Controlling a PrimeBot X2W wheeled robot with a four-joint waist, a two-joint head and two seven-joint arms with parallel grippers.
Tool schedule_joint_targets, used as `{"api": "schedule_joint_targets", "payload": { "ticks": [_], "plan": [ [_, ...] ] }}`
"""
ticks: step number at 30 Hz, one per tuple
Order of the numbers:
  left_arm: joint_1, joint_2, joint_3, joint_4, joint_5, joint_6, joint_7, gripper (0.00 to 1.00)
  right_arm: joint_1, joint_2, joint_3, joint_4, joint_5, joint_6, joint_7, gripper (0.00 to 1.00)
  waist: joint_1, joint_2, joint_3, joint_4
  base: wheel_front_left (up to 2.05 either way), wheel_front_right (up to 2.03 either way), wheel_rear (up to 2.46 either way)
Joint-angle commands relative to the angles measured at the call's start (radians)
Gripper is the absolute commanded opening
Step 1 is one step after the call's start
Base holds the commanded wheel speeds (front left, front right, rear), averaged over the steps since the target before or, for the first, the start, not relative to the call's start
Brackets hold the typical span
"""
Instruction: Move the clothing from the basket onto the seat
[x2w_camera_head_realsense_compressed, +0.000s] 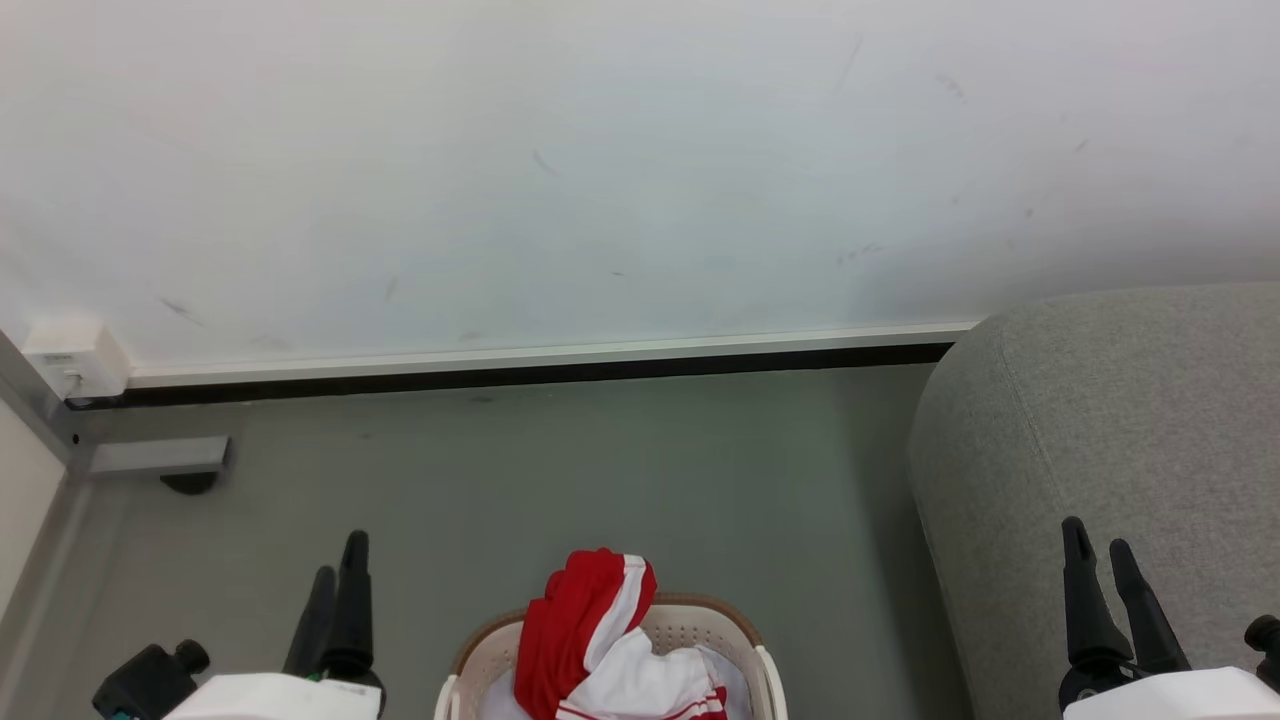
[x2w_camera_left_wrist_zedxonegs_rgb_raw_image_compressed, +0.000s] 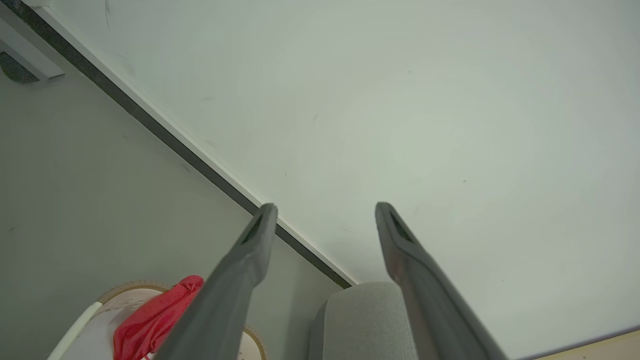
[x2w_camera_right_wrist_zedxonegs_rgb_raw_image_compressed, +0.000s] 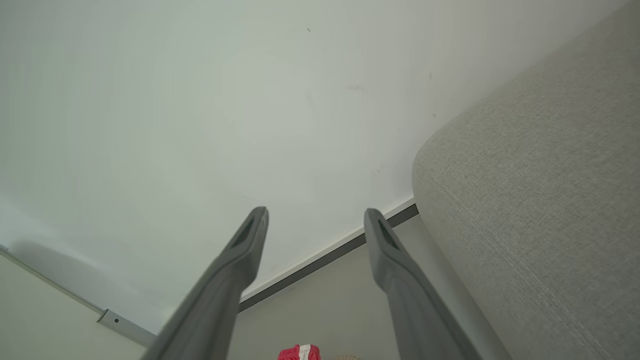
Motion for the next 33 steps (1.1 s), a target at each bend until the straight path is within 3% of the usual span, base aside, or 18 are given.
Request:
{"api": "schedule_joint_targets", "payload": {
  "ticks": [1,33],
  "plan": [
    [-0.004,0.009,-0.003,-0.020,0.052,0.000,-0.012,1.00,-0.002,-0.011,0.007,-0.019,-0.053,-0.001,-0.015,1.00,0.0000,-0.0001,0.000,0.001,0.00,0.00,0.00],
    [0.019,0.011,-0.038,-0.050,0.419,0.009,-0.102,1.00,0.025,-0.012,0.054,-0.041,-0.409,-0.001,-0.104,1.00,0.0000,-0.0001,-0.002,0.017,0.00,0.00,0.00]
  ]
}}
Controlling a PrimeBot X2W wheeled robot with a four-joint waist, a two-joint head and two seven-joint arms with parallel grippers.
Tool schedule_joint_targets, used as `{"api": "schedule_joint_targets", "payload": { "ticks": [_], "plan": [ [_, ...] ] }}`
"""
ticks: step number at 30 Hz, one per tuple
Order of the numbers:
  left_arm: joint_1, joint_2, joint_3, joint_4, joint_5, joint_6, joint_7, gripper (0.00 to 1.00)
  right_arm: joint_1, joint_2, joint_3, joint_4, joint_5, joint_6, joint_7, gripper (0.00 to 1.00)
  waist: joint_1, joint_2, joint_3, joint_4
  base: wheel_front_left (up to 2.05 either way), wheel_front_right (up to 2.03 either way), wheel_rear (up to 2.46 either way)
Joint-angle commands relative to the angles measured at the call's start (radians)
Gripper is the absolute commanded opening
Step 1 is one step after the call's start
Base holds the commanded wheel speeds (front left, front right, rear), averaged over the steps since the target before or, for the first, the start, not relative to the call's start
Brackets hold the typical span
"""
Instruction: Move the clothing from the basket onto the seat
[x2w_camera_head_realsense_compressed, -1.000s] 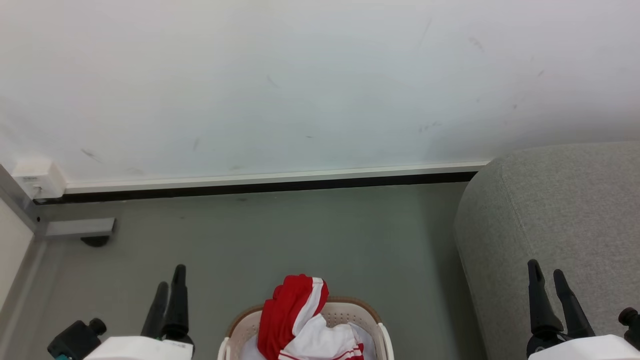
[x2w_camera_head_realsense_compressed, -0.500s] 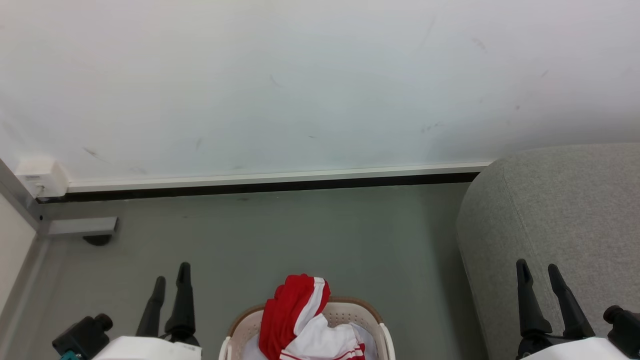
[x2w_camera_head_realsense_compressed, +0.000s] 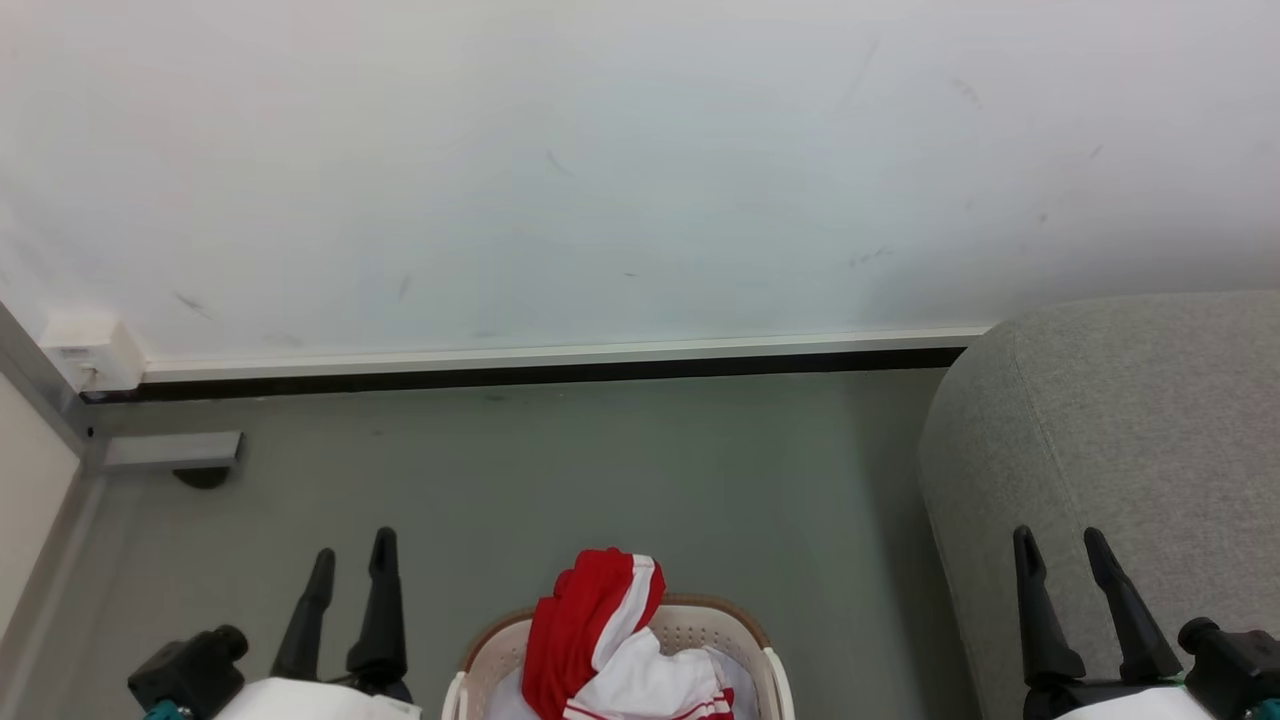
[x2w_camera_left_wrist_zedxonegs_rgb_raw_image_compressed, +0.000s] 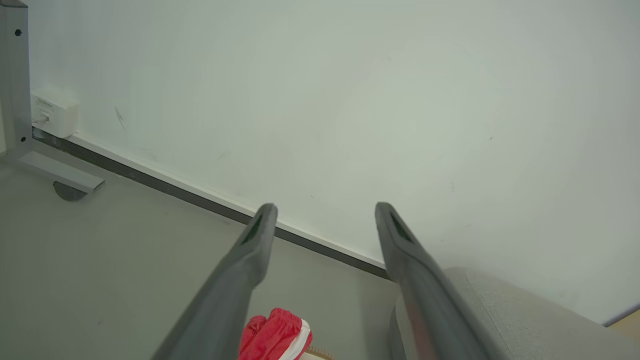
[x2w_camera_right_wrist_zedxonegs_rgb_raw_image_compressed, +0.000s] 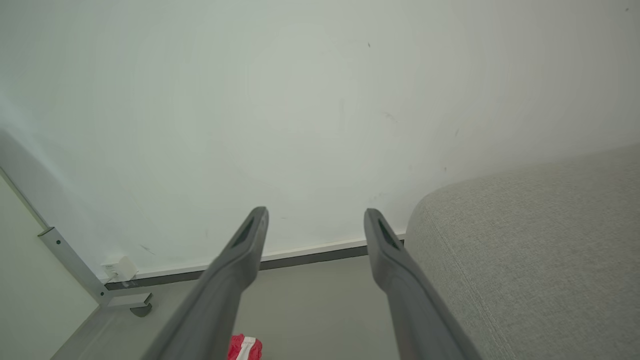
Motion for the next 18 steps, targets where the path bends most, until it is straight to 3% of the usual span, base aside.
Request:
{"api": "schedule_joint_targets", "payload": {
  "ticks": [1,18],
  "plan": [
    [0.003,0.009,-0.002,-0.012,0.030,0.002,-0.008,1.00,0.003,-0.011,0.001,-0.011,-0.026,-0.001,-0.009,1.00,0.0000,0.0000,0.000,0.000,0.00,0.00,0.00],
    [0.015,0.010,-0.016,0.012,0.194,-0.006,-0.046,1.00,0.011,-0.011,0.000,-0.009,-0.114,-0.002,-0.047,1.00,0.0000,0.0000,0.000,0.007,0.00,0.00,0.00]
  ]
}}
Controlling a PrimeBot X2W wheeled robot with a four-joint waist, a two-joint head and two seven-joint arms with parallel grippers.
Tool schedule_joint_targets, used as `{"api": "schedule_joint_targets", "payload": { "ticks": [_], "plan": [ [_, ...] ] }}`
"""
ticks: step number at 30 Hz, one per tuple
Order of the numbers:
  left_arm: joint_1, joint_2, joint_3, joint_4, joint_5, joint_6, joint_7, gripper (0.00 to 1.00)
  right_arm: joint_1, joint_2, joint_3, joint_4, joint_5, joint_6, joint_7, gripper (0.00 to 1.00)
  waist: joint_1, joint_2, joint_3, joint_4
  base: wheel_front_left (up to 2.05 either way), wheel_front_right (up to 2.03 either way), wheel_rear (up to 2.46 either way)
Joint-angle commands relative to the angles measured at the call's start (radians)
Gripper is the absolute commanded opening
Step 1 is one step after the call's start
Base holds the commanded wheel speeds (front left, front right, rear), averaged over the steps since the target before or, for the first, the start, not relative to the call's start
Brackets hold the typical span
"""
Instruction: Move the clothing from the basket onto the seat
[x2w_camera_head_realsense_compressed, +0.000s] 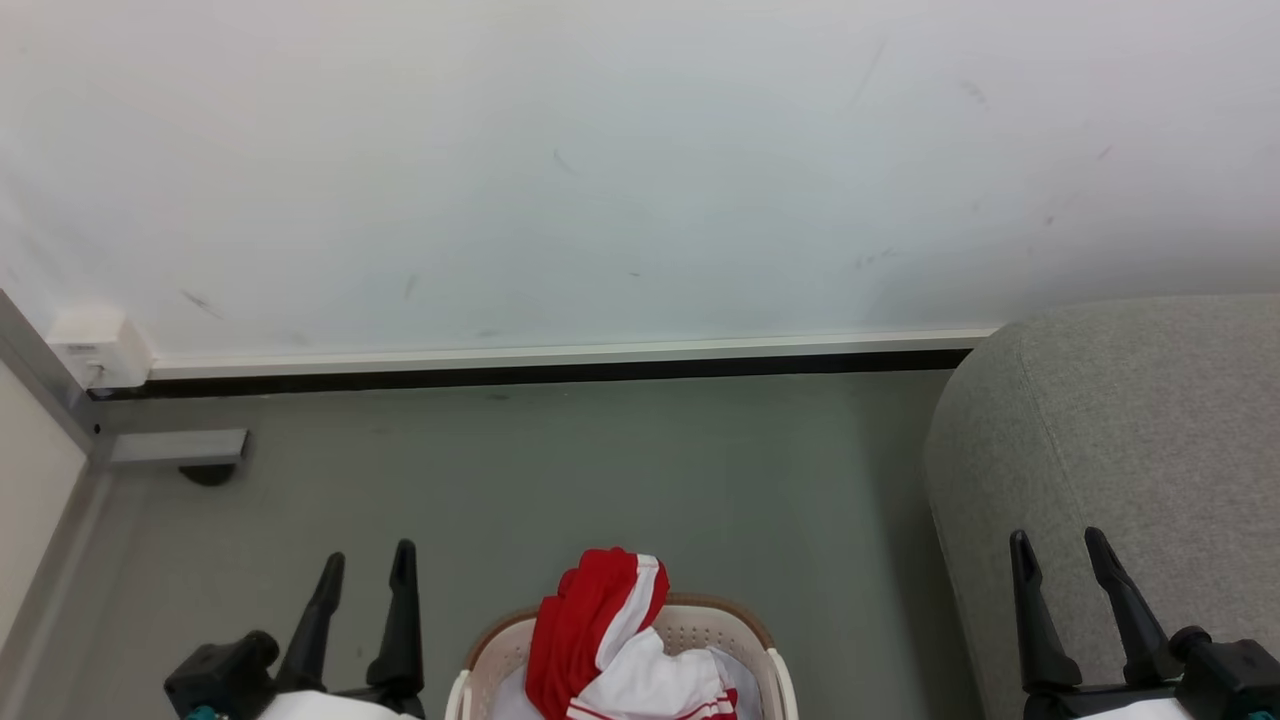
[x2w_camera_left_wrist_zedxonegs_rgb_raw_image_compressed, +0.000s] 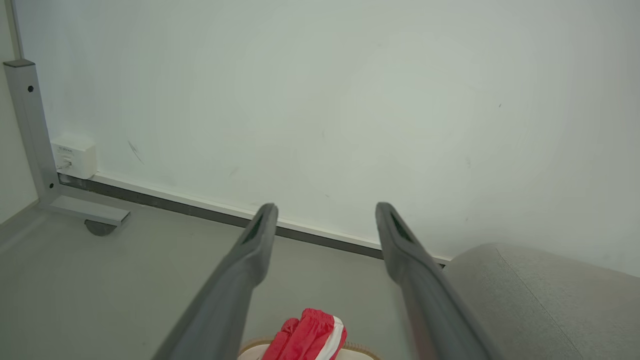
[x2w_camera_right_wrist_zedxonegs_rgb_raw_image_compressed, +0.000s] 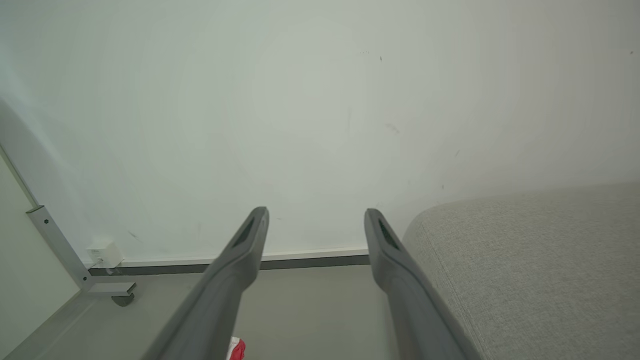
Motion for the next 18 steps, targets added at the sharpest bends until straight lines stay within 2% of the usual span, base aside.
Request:
{"api": "schedule_joint_targets", "payload": {
  "ticks": [1,8,18],
  "plan": [
    [0.006,0.009,0.002,-0.002,0.026,-0.002,-0.006,1.00,0.003,-0.009,-0.001,-0.006,-0.013,-0.002,-0.005,1.00,0.0000,0.0000,0.000,0.001,0.00,0.00,0.00],
    [0.007,0.009,0.004,0.014,0.082,-0.005,-0.023,1.00,0.008,-0.009,-0.014,0.011,-0.020,-0.002,-0.020,1.00,0.0000,0.0000,0.002,0.006,0.00,0.00,0.00],
    [0.012,0.009,0.008,0.030,0.161,-0.009,-0.043,1.00,0.012,-0.009,-0.011,0.033,-0.097,-0.002,-0.040,1.00,0.0000,0.0000,0.003,0.011,0.00,0.00,0.00]
  ]
}}
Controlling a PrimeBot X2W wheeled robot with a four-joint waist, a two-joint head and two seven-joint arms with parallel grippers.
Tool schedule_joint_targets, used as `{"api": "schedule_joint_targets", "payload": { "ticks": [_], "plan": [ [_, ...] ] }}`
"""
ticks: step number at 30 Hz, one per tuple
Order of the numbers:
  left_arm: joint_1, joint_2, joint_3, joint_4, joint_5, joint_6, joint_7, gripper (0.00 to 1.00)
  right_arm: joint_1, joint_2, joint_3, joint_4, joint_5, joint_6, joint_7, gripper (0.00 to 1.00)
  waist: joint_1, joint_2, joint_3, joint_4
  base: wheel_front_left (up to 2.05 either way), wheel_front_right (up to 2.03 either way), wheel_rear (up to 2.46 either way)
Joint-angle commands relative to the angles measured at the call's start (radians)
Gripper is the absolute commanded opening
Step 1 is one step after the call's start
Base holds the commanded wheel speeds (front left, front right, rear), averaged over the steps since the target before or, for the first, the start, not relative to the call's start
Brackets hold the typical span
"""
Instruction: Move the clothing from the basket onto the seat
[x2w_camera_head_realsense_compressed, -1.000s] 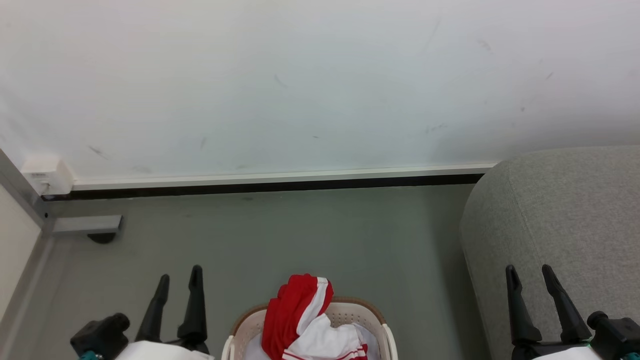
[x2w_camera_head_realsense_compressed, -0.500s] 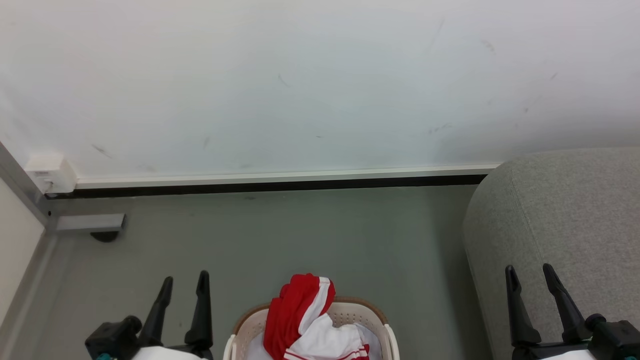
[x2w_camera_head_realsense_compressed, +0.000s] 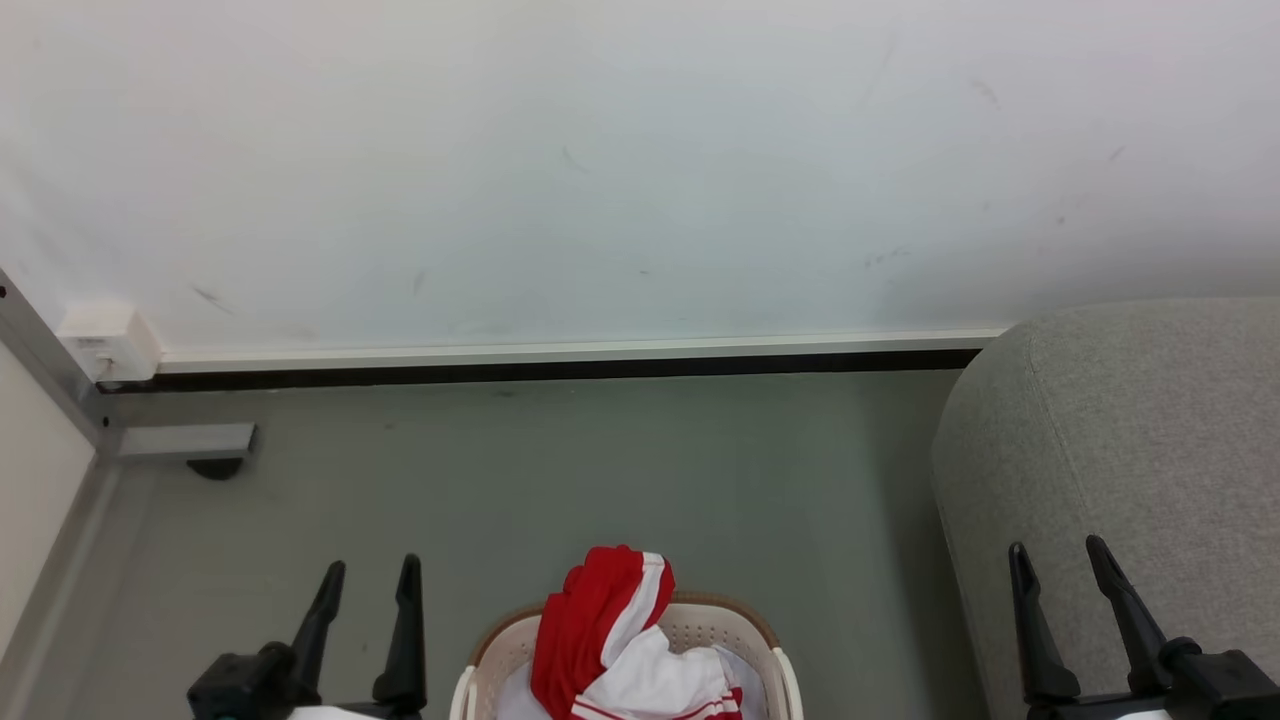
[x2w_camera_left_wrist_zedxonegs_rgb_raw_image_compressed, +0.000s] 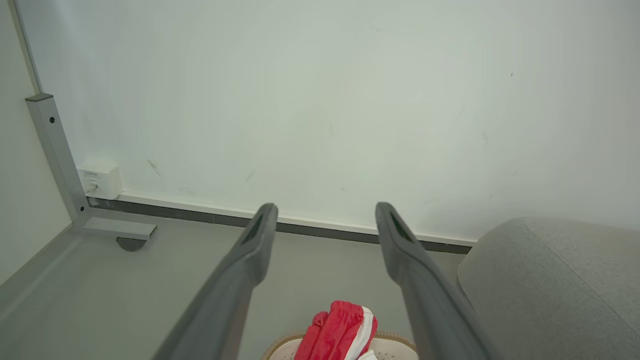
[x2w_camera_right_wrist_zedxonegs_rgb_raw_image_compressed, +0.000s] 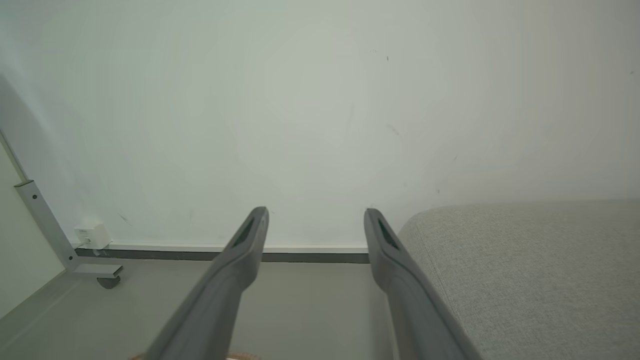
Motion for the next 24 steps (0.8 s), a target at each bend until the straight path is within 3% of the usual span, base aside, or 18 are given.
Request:
{"api": "schedule_joint_targets", "payload": {
  "ticks": [1,14,24],
  "plan": [
    [0.005,0.008,0.002,-0.001,0.031,-0.003,-0.010,1.00,0.009,-0.008,0.002,0.001,-0.024,-0.002,-0.008,1.00,0.0000,0.0000,0.001,0.000,0.00,0.00,0.00],
    [0.011,0.009,-0.003,0.016,0.102,-0.006,-0.030,1.00,0.015,-0.008,0.013,0.007,-0.083,-0.002,-0.029,1.00,0.0000,0.0000,0.003,0.002,0.00,0.00,0.00],
    [0.004,0.008,0.001,0.034,0.078,-0.010,-0.030,1.00,0.007,-0.007,0.015,0.021,-0.032,-0.002,-0.029,1.00,0.0000,0.0000,0.002,-0.003,0.00,0.00,0.00]
  ]
}}
